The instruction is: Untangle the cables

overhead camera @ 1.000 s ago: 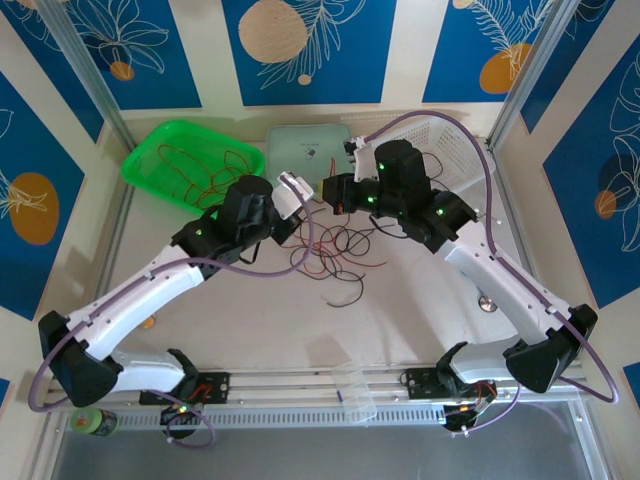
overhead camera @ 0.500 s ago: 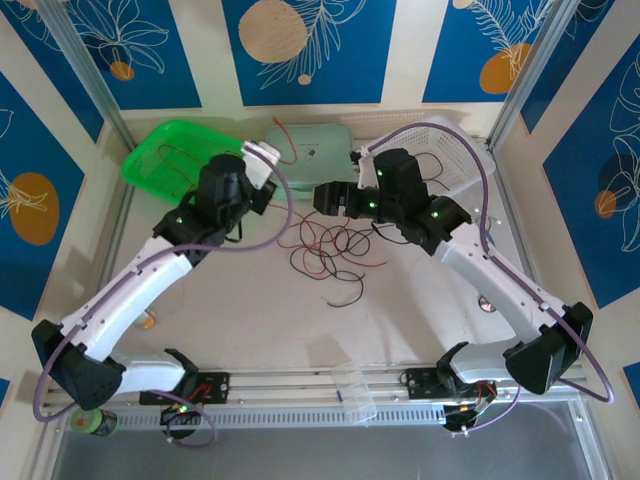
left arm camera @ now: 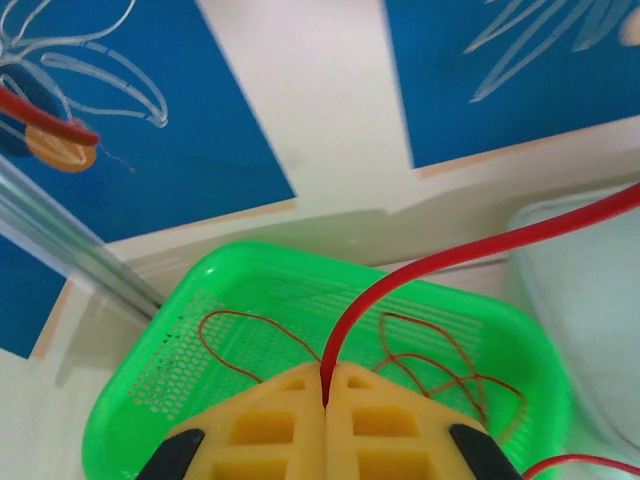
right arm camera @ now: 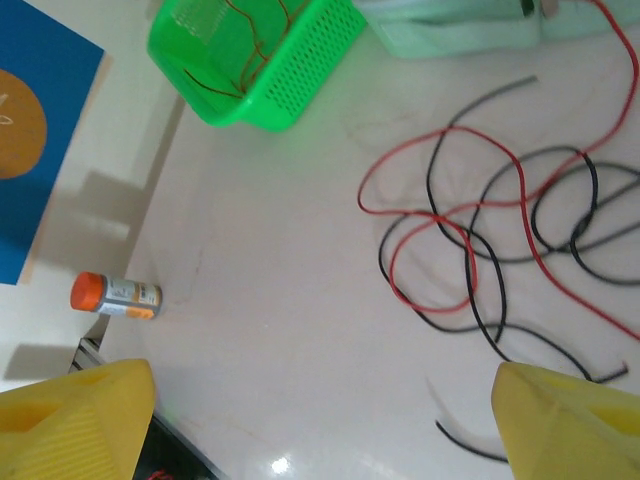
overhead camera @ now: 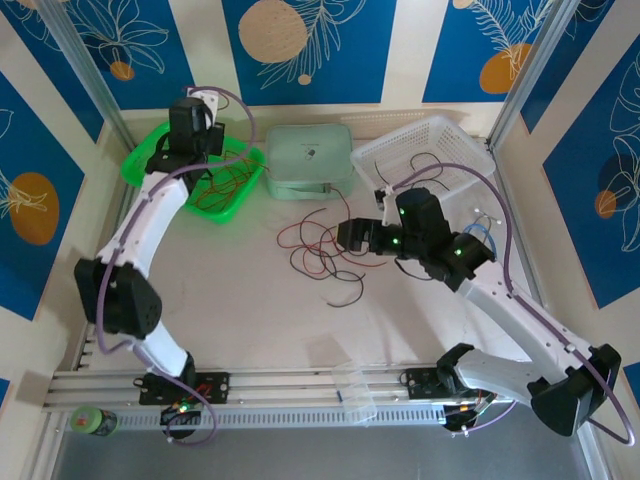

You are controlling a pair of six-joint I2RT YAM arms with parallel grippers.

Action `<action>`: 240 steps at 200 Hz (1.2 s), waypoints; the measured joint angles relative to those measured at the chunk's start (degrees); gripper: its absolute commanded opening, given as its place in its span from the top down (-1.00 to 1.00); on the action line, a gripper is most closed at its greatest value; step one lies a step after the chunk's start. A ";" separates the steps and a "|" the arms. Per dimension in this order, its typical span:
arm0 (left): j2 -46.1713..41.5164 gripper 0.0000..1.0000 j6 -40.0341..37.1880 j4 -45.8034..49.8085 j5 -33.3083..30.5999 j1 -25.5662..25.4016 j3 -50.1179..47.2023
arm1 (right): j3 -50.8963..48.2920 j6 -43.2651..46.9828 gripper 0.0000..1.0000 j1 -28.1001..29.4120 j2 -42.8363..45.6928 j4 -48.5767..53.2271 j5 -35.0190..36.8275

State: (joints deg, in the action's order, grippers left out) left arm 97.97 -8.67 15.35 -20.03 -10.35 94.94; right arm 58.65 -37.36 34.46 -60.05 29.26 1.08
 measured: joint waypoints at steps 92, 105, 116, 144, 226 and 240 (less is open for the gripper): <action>25.46 1.00 6.32 3.34 -1.03 10.38 7.74 | -3.96 -2.78 -0.74 -1.16 2.75 1.40 0.39; 25.79 0.55 7.19 4.46 -0.59 10.75 7.69 | -3.74 -2.75 -0.75 -1.22 1.42 1.38 0.28; 25.75 0.05 7.89 5.49 0.33 10.78 7.74 | -3.52 -2.75 -0.77 -1.22 0.04 1.18 0.07; 25.35 -0.49 11.21 8.35 4.02 10.60 7.76 | -2.86 -2.75 -0.79 -1.22 -3.08 1.18 -0.07; 10.45 -0.62 17.55 24.79 15.10 10.32 10.88 | 5.92 -2.58 -0.61 -1.27 -15.04 13.22 5.53; 6.45 -0.64 17.94 26.71 16.50 9.77 10.82 | 6.67 -2.32 -0.48 -1.27 -18.91 15.87 7.43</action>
State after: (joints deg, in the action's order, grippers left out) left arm 104.42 9.28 42.06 -3.53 -0.58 105.75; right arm 65.32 -39.68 33.19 -78.96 45.12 8.51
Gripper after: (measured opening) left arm 0.812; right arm 0.793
